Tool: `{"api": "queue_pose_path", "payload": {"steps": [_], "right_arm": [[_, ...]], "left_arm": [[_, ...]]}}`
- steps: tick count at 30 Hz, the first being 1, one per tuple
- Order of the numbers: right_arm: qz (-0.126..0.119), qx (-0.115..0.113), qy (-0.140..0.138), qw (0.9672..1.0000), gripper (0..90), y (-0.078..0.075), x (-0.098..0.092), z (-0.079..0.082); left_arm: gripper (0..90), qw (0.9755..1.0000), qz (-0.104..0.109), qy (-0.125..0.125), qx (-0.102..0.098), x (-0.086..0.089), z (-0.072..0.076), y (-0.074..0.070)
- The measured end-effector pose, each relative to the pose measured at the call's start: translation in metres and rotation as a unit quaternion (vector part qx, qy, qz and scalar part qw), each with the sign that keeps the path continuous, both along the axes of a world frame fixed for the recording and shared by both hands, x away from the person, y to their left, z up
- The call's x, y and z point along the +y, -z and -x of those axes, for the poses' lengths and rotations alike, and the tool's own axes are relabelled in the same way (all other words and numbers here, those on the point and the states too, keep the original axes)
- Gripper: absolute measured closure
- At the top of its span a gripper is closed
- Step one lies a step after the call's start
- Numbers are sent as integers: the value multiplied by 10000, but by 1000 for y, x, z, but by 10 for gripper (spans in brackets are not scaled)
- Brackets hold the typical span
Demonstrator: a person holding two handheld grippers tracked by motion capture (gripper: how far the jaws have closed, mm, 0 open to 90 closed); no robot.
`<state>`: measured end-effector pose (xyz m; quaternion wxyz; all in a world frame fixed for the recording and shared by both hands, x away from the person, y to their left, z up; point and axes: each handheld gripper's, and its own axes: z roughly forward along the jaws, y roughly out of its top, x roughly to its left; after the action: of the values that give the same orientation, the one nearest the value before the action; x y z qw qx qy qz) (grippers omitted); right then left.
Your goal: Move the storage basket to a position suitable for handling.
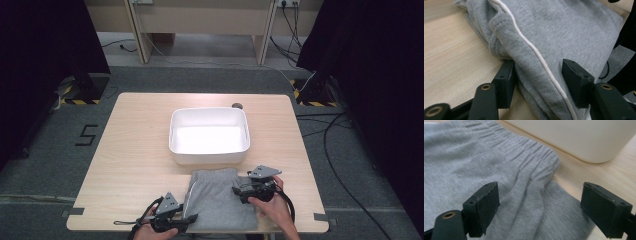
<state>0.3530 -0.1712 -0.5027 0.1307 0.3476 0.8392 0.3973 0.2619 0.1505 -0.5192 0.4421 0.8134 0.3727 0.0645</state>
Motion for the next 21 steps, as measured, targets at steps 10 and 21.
{"api": "queue_pose_path", "payload": {"steps": [10,21], "right_arm": [[40,297,-143,9994,155,12,15,-8],[73,288,-346,9990,159,12,38,-18]], "left_arm": [[487,9999,40,-106,38,13,-1,0],[480,9996,31,-271,99,32,-1,0]]}}
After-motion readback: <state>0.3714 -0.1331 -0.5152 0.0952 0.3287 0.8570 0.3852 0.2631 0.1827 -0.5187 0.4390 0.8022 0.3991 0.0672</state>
